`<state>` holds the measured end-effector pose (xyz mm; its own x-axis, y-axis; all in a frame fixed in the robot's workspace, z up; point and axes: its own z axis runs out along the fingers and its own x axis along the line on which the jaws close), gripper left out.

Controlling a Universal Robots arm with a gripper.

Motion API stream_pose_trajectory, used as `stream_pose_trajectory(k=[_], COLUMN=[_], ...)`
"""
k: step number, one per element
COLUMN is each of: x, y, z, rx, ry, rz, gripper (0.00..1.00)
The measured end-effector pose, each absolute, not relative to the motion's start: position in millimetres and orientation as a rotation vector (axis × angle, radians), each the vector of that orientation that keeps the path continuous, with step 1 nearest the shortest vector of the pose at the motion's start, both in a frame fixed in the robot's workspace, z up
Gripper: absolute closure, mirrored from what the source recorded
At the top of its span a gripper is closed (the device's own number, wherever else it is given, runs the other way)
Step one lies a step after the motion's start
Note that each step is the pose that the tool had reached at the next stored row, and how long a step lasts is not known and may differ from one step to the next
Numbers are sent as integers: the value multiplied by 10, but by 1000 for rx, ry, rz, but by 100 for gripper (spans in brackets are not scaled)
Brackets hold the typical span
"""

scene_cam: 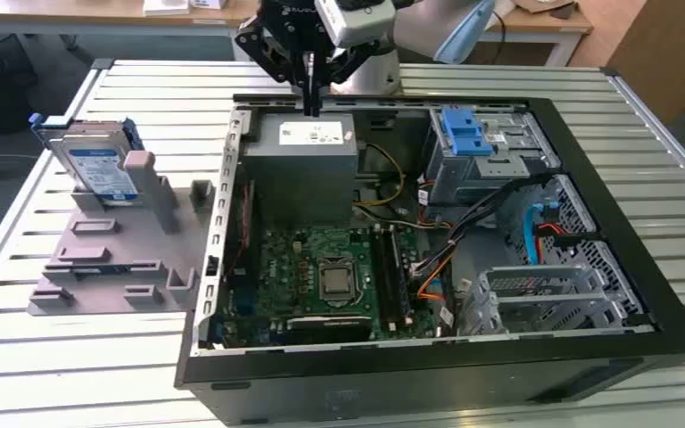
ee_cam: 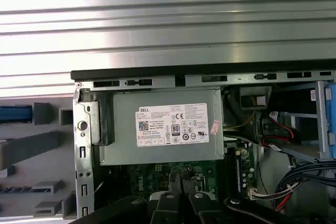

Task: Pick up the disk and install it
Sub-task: 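Reach for the disk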

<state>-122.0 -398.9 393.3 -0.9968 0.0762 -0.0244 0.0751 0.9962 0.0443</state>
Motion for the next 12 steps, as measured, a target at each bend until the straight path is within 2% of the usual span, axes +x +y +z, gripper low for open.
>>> stream_pose_trajectory(k=[12], x=[-1234], y=[-3989], z=[3933], rx=[118], ry=[3113], rz=[68], gripper=[85])
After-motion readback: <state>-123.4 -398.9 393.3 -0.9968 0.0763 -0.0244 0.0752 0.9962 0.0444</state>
